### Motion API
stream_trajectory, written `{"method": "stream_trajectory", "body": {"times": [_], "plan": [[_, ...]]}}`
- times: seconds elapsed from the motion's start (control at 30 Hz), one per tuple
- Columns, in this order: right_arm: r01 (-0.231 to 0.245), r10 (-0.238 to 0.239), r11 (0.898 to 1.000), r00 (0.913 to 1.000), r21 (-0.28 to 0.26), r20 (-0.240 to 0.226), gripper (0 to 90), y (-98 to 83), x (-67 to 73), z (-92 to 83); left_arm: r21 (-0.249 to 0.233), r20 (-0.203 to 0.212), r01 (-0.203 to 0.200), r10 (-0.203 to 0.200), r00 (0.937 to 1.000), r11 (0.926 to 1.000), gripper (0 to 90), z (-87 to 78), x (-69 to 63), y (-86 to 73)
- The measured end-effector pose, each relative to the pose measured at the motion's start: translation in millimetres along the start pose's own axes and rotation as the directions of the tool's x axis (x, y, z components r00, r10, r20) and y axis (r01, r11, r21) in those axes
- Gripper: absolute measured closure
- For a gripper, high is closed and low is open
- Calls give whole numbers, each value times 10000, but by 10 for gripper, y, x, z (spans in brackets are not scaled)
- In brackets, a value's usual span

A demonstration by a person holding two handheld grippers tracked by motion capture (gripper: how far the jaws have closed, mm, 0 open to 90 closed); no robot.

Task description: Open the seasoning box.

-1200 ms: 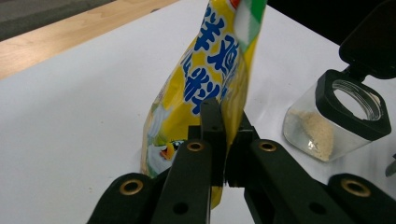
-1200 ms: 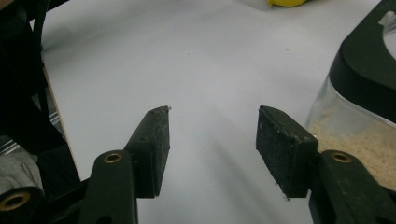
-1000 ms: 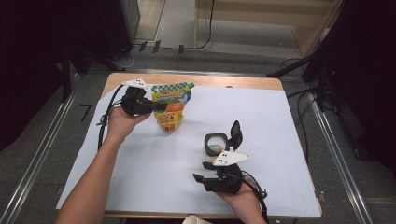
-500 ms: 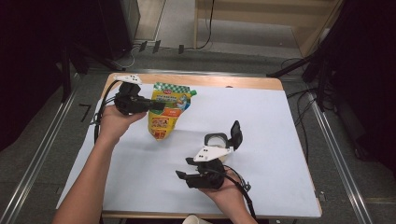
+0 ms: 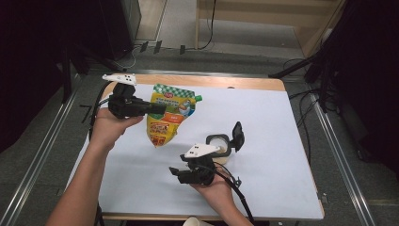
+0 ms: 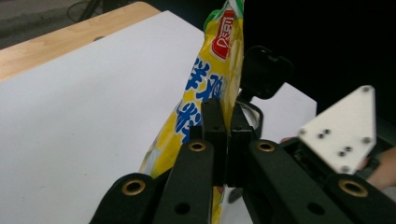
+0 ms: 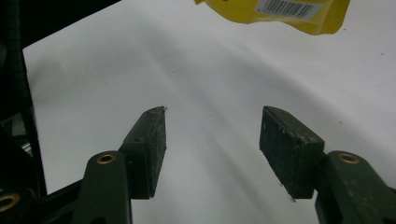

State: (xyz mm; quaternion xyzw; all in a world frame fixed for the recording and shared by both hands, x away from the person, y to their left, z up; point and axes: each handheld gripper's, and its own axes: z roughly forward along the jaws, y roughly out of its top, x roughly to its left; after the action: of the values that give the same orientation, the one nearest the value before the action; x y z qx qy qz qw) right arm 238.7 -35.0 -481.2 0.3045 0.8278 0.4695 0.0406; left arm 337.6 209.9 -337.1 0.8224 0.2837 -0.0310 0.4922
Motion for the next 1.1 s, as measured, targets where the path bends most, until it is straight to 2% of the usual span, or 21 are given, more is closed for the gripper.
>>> {"method": "stream_trajectory", "body": {"times": [0.07,0.2,0.37,0.47,0.63,0.7,0.8,0.97,1.1], "plan": [[-47,47,10000,10000,12,15,413,1,0,32,64,104,-38,37,9999,10000,900,-2,-51,-19],[177,-177,9998,9997,-12,183,420,-6,3,99,141,444,107,-114,9989,9998,900,7,-116,-79],[-14,16,10000,9990,-37,442,437,-15,-30,204,235,691,148,-164,9975,9996,900,6,-215,-113],[149,-143,9999,9974,-86,703,498,-18,-37,254,204,861,169,-186,9961,9996,900,-4,-258,-111],[-300,342,9986,9947,-439,968,591,-54,-110,298,75,1251,171,-179,9920,9998,900,-31,-334,-101],[-346,423,9971,9923,-673,1164,660,-85,-136,297,30,1430,204,-207,9895,9998,900,-35,-362,-95],[-143,276,9954,9898,-946,1400,707,-118,-150,271,32,1551,250,-252,9876,9997,900,-26,-389,-93],[294,-119,9906,9914,-1335,1303,685,-119,-123,265,94,1806,392,-403,9827,9992,900,19,-421,-92],[575,-344,9832,9904,-1732,1335,672,-91,-72,226,146,1823,496,-515,9819,9987,900,55,-425,-90]]}}
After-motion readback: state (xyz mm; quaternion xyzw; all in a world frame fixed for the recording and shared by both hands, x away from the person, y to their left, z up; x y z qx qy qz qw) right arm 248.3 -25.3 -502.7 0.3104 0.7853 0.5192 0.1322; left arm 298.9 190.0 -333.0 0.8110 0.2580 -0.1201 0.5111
